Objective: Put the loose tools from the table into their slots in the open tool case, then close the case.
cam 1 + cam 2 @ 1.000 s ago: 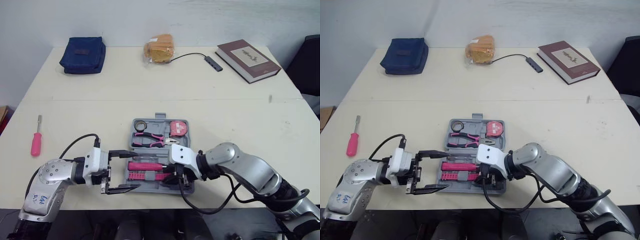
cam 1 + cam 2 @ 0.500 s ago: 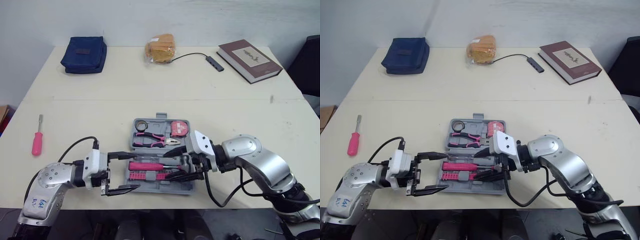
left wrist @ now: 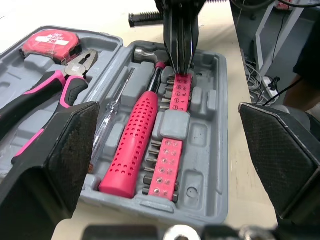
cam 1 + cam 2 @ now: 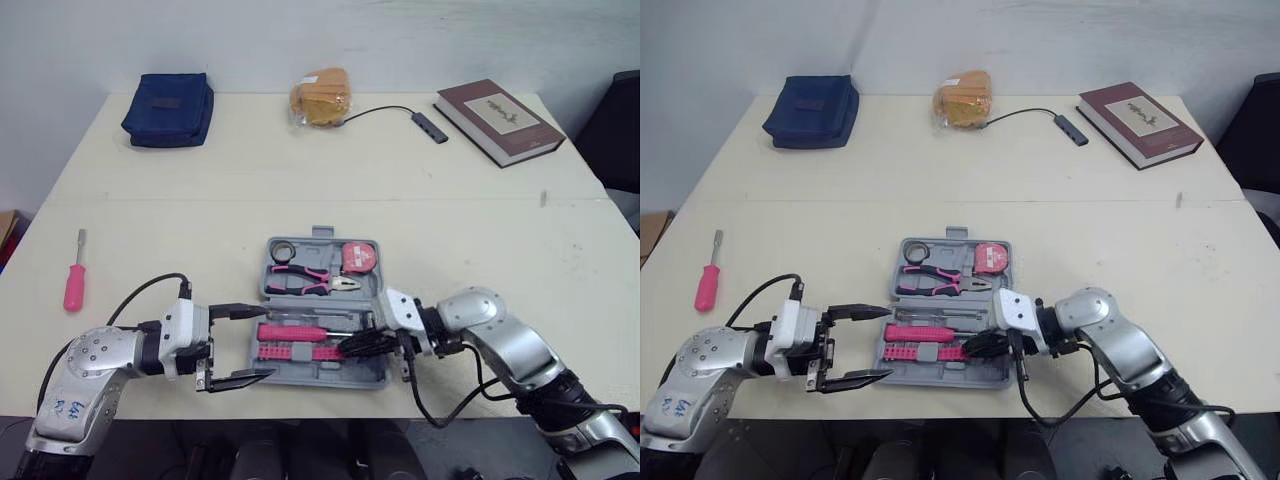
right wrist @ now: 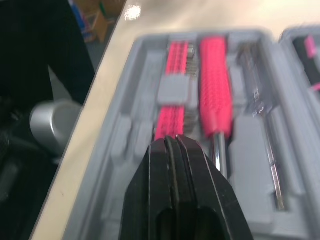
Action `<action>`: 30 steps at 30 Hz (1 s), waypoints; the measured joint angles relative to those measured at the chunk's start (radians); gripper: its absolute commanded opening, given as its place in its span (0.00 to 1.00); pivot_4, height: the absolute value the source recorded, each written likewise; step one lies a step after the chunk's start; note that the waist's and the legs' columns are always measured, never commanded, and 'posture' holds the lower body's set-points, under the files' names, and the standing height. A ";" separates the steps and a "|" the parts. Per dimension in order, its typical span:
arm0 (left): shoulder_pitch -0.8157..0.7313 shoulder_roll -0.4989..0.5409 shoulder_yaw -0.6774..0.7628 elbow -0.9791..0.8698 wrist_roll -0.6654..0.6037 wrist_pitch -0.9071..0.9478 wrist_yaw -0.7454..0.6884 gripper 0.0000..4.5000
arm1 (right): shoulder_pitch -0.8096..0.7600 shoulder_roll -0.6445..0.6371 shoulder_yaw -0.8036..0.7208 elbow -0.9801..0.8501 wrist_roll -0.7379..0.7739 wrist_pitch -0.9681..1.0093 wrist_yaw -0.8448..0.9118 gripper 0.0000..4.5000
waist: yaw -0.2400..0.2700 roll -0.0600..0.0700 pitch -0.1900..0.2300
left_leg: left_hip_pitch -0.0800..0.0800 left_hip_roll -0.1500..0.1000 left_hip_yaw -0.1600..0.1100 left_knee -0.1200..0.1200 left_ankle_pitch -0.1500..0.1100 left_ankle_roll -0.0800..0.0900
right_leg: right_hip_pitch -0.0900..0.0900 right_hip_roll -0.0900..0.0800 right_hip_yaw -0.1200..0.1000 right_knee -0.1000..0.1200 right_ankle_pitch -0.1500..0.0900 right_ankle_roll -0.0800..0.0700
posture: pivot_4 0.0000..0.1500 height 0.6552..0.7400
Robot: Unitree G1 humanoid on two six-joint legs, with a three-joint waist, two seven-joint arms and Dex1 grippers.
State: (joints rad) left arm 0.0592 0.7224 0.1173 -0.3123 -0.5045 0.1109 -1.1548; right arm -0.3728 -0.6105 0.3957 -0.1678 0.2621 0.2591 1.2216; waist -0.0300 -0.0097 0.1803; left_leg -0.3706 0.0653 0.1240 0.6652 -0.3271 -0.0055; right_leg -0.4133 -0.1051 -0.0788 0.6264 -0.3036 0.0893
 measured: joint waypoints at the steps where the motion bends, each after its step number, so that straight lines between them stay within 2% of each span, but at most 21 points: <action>1: 0.000 0.001 0.000 -0.002 0.000 0.000 0.000 1.00 | 0.004 0.013 0.007 0.003 -0.013 -0.018 -0.011 0.02 | 0.000 0.000 0.000 | 0.000 0.000 0.000 0.000 0.000 0.000 | 0.000 0.000 0.000 0.000 0.000 0.000 | 1.00 1.00; 7: 0.034 0.003 0.005 -0.007 0.001 -0.004 0.004 1.00 | 0.028 0.015 0.020 -0.023 -0.056 -0.064 -0.042 0.02 | 0.001 -0.001 -0.001 | 0.001 0.000 -0.001 0.000 0.000 0.000 | 0.001 -0.001 0.000 0.000 0.000 0.000 | 1.00 1.00; 12: 0.043 0.000 0.064 0.011 0.001 -0.016 0.037 1.00 | 0.072 0.032 -0.036 -0.021 -0.013 -0.079 -0.057 0.02 | 0.002 -0.001 -0.001 | 0.001 0.000 -0.001 0.000 0.000 0.000 | 0.001 -0.004 0.000 0.000 0.000 0.000 | 1.00 1.00; 16: 0.090 -0.016 0.141 0.034 0.002 -0.028 0.095 1.00 | 0.123 0.019 -0.204 -0.028 0.172 -0.119 0.026 0.02 | 0.003 -0.001 -0.001 | 0.000 -0.001 -0.001 0.000 -0.001 0.001 | 0.001 -0.004 -0.001 -0.001 0.000 0.000 | 1.00 1.00; 18: 0.147 -0.061 0.235 0.047 -0.001 -0.050 0.151 1.00 | 0.168 -0.040 -0.335 -0.026 0.258 -0.102 0.037 0.02 | 0.003 -0.001 0.000 | 0.000 -0.001 0.000 0.000 -0.002 0.003 | 0.001 -0.007 0.000 -0.002 0.000 0.000 | 1.00 1.00; 19: 0.175 -0.077 0.285 0.058 -0.002 -0.059 0.177 1.00 | 0.189 -0.089 -0.407 -0.005 0.270 -0.107 0.040 0.15 | 0.003 -0.001 0.000 | 0.000 -0.001 0.001 0.000 -0.002 0.004 | 0.001 -0.007 0.000 -0.003 0.000 0.000 | 1.00 1.00; 20: 0.212 -0.099 0.358 0.088 -0.004 -0.072 0.219 1.00 | 0.215 -0.157 -0.507 0.052 0.264 -0.146 0.045 0.19 | 0.004 -0.001 0.000 | 0.000 -0.002 0.000 0.000 -0.003 0.005 | 0.002 -0.007 0.000 -0.004 0.000 0.000 | 1.00 1.00; 22: 0.229 -0.124 0.473 0.164 -0.008 -0.083 0.285 1.00 | 0.242 -0.219 -0.639 0.166 0.236 -0.222 0.043 0.41 | 0.004 -0.004 0.000 | 0.001 -0.001 0.000 0.000 -0.003 0.004 | 0.003 -0.005 -0.002 -0.005 0.000 0.001 | 1.00 1.00; 27: 0.215 -0.131 0.600 0.292 -0.009 -0.118 0.376 1.00 | 0.252 -0.227 -0.762 0.388 0.175 -0.414 0.013 0.95 | 0.003 -0.006 0.001 | 0.002 -0.001 0.000 0.000 -0.001 0.001 | 0.003 -0.003 -0.001 -0.002 0.001 0.000 | 1.00 1.00; 28: 0.206 -0.132 0.630 0.341 -0.007 -0.126 0.410 1.00 | 0.263 -0.231 -0.798 0.455 0.164 -0.462 -0.001 0.98 | 0.002 -0.005 0.001 | 0.003 0.000 0.001 0.000 -0.001 0.001 | 0.003 -0.003 -0.001 -0.002 0.001 0.000 | 1.00 1.00; 30: 0.204 -0.133 0.699 0.423 -0.005 -0.133 0.484 1.00 | 0.297 -0.261 -0.865 0.593 0.148 -0.533 -0.026 0.98 | 0.002 -0.006 0.001 | 0.002 0.000 0.001 -0.001 -0.001 0.001 | 0.003 -0.004 -0.001 -0.004 0.001 0.000 | 1.00 1.00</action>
State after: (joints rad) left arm 0.2631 0.5894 0.8162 0.1110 -0.5099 -0.0218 -0.6712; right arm -0.0758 -0.8715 -0.4691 0.4252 0.4106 -0.2734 1.1953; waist -0.0277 -0.0154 0.1808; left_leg -0.3686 0.0649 0.1248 0.6640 -0.3281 -0.0043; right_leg -0.4107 -0.1093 -0.0795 0.6228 -0.3027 0.0893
